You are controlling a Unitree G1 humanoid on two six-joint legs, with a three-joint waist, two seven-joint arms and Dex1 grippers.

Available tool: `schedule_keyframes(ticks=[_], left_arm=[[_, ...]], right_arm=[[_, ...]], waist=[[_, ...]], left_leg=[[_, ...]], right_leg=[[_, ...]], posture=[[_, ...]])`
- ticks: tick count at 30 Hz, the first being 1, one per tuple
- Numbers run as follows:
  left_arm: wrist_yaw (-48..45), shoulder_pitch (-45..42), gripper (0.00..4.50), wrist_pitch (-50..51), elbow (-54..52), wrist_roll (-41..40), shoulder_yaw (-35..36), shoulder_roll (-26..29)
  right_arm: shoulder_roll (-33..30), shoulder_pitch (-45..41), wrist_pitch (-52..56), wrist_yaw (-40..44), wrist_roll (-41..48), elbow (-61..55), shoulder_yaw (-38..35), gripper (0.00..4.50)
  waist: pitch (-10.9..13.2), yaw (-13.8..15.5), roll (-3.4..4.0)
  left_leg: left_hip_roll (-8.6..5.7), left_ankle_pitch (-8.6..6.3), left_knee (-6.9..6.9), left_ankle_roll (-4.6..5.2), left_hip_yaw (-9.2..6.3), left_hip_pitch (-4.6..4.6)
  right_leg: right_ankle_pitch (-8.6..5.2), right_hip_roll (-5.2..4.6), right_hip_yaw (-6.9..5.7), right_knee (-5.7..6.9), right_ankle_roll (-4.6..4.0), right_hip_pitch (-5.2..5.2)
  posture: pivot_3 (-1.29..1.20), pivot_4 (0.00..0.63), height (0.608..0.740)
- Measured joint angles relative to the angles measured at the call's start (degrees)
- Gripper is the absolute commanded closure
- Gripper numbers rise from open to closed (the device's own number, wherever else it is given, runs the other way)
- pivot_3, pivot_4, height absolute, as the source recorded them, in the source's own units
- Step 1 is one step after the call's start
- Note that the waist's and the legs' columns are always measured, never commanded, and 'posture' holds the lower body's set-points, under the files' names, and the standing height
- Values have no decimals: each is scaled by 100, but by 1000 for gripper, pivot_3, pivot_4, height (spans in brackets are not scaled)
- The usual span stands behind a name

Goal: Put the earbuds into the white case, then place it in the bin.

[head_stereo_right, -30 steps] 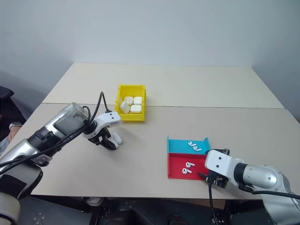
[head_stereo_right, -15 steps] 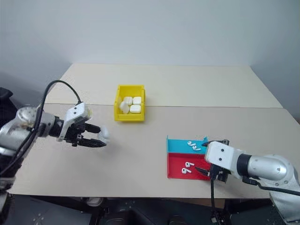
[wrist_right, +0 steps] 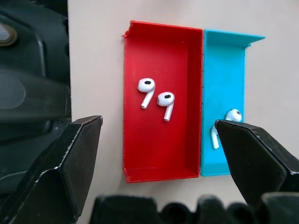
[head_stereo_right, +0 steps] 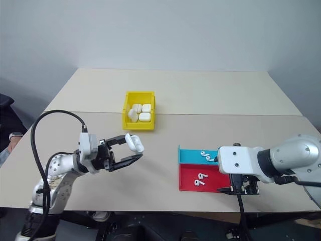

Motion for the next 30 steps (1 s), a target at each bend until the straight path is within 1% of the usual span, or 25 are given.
schedule_keyframes(ticks=[2, 4, 10, 16, 19, 20, 30], left_arm=[[-89, 135, 1715, -382, 13, 62, -151, -92], [-94, 271, 1715, -691, 37, 84, -309, -261], [32, 484, 1715, -1123, 39, 150, -512, -388], [53, 500, 1715, -1536, 332, 441, -691, -310], [126, 583, 1715, -1699, 424, 618, -771, -263], [176, 628, 1715, -1699, 423, 619, -789, -265], [587, 776, 1715, -1660, 171, 651, -1031, -213]], right_arm=[[55, -323, -46, 29, -270, 134, 501, 1652], [253, -606, -66, -3, -609, 286, 986, 1652], [609, -1147, 24, -1, -1266, 441, 1863, 1652], [993, -1677, 451, 95, -1635, 518, 2376, 1652], [1134, -1724, 656, 106, -1764, 518, 2568, 2222], [1164, -1724, 686, 108, -1800, 514, 2617, 2529], [1505, -1818, 1129, 71, -1952, 270, 2894, 2529]], waist=[[0, -18, 0], [0, -32, 1], [-1, -49, 2], [-2, -62, 3], [-2, -54, 3], [-2, -52, 3], [-2, -63, 4]], left_leg=[[0, 0, 0, 0, 1, 0], [0, 0, -1, 0, 1, 0], [0, 0, -1, 0, 1, 0], [0, 0, -3, 0, 2, 2], [1, -1, -6, 0, 3, 1], [1, -1, -6, 1, 3, 1], [1, -1, -5, 1, 3, 2]], right_leg=[[0, -1, 2, -1, 0, -1], [0, -1, 2, 0, 1, -4], [1, -1, 3, 1, 1, -5], [1, 0, 2, 1, 1, -5], [0, 0, 2, 0, 1, -7], [0, 0, 2, -1, 1, -7], [0, 0, 2, 1, 1, -7]], posture=[[0, 150, 740], [0, 150, 740], [0, 150, 740], [0, 150, 740], [0, 150, 740], [0, 150, 740], [0, 150, 740]])
